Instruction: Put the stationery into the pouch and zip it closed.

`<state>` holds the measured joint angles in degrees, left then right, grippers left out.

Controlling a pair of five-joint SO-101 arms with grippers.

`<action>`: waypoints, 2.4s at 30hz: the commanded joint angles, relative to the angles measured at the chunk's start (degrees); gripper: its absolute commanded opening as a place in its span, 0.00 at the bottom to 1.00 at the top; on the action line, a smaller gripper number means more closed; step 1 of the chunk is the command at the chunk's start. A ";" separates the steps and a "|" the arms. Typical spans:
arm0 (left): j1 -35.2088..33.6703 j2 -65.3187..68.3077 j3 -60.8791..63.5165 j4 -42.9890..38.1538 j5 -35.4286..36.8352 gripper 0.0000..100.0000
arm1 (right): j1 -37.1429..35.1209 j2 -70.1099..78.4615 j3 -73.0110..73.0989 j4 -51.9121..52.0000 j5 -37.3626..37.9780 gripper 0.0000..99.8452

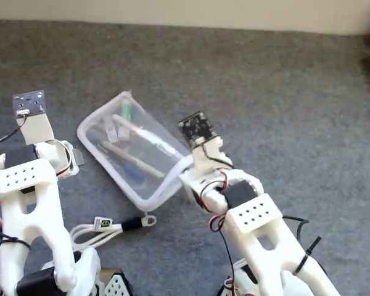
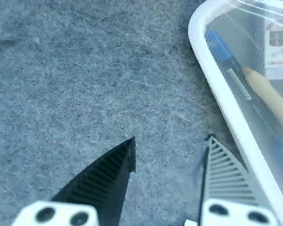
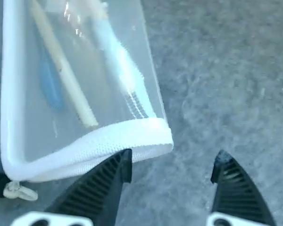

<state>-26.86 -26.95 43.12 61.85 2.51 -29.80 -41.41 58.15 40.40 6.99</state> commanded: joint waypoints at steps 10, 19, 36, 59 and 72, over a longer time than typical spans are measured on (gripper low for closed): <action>-2.24 -0.40 -0.22 -0.97 0.79 0.23 | 12.09 25.45 -22.11 4.09 -12.31 0.26; -3.03 -0.40 -0.22 -1.05 0.79 0.23 | 6.81 12.62 -28.18 23.52 -21.80 0.26; -7.25 -0.40 -0.22 -2.73 4.84 0.23 | -24.66 10.68 -28.09 30.37 -43.60 0.26; -8.84 -0.40 -0.22 -2.99 4.84 0.23 | -34.77 34.77 -28.62 12.00 -58.55 0.26; -8.84 -0.40 -0.22 -2.99 4.84 0.23 | -34.59 39.43 -28.44 5.32 -59.08 0.26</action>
<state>-35.21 -26.95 43.12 59.74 6.73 -64.53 -0.35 33.10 46.64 -51.03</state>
